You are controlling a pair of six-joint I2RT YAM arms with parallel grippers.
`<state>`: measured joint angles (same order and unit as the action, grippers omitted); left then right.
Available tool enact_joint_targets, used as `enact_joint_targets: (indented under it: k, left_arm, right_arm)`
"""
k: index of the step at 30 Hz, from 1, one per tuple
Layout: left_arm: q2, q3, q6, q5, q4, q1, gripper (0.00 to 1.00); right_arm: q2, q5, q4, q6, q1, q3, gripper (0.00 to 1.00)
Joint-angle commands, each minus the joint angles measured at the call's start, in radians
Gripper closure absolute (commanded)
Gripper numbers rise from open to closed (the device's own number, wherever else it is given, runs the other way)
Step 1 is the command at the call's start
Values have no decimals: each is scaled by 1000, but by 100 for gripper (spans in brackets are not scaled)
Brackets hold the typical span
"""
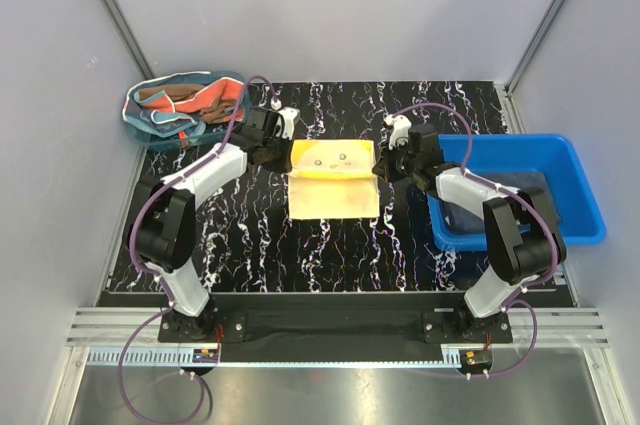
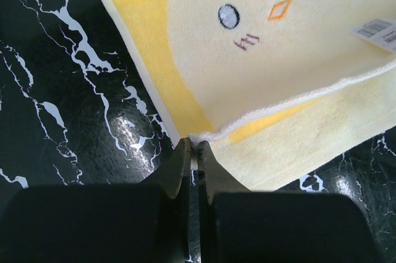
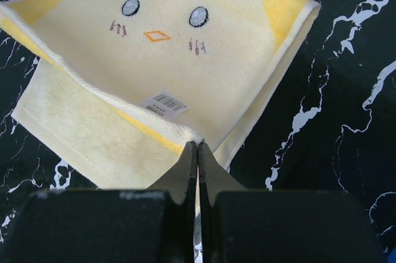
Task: Fold and stack the towels
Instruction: Fold the towel
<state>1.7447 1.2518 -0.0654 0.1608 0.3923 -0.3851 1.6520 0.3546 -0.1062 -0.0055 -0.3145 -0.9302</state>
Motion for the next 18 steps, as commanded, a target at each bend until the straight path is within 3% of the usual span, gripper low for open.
enact_joint_targets:
  k: [1, 6, 18]
  left_arm:
    - [-60, 17, -33, -21, -52, -1, 100]
    - [-79, 40, -33, -17, -17, -5, 100]
    - [-134, -115, -76, -43, -47, -44, 100]
  right_arm:
    - [-61, -45, -18, -13, -6, -7, 100]
    - [-104, -55, 26, -16, -6, -1, 100]
    - [-133, -51, 48, 77, -15, 85, 100]
